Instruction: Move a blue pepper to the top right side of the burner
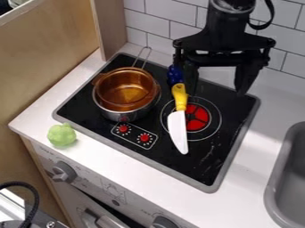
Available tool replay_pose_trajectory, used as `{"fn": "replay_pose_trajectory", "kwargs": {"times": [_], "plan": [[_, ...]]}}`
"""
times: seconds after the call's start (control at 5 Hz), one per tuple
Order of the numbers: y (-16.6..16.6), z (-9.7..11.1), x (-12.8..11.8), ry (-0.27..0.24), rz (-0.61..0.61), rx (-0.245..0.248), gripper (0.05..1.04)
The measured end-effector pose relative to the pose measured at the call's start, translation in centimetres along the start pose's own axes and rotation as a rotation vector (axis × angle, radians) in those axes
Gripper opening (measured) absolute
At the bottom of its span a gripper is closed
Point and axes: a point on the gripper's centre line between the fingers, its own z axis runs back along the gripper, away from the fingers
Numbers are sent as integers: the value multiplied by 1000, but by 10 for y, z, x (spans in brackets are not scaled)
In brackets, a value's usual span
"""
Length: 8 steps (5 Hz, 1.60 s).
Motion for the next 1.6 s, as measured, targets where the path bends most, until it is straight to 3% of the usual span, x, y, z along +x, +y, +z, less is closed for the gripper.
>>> {"fn": "replay_pose_trajectory", "kwargs": {"times": [0.2,0.4,0.6,0.8,1.4,1.6], "plan": [[1,-9,-2,21,-6,24,999],[-5,-29,18,-5,-42,54,999],[-12,-39,38,-33,-123,54,999],[-9,-38,21,81,-220,40,999],[-10,-39,21,75,-227,23,999],[-15,-49,28,-54,-319,-131,999]]}}
